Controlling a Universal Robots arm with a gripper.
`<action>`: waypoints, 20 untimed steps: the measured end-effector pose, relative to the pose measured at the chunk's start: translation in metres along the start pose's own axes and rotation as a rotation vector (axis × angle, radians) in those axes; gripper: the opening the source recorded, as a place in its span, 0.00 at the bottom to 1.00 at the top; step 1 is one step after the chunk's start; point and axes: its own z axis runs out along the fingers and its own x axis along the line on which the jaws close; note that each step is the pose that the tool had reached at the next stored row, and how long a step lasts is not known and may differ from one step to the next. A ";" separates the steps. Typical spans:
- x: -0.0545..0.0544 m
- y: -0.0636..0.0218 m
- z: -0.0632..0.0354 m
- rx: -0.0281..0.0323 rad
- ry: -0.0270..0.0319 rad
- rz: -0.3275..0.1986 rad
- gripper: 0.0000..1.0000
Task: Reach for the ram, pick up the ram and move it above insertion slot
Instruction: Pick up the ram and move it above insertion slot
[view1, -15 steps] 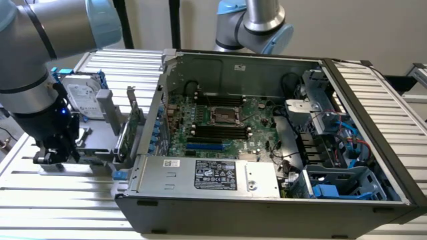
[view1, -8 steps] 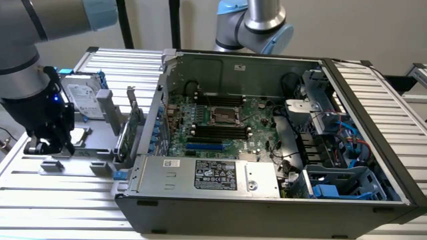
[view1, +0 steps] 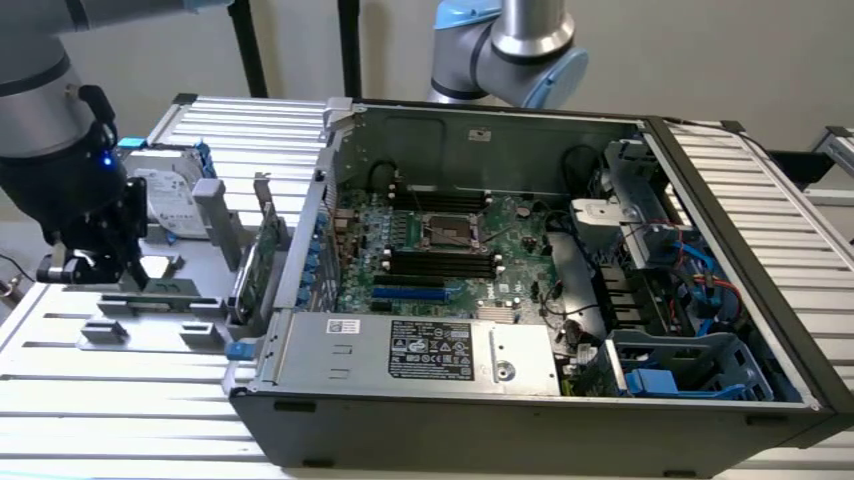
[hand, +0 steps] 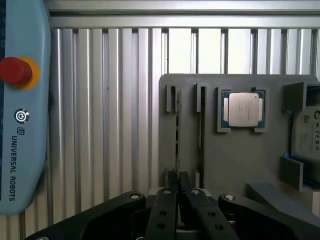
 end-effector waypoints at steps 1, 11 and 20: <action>0.000 -0.0031 -0.0045 0.0002 -0.0002 0.000 0.13; 0.000 -0.0372 -0.0515 0.0000 -0.0019 0.000 0.13; 0.000 -0.0653 -0.0884 0.0000 -0.0048 -0.002 0.13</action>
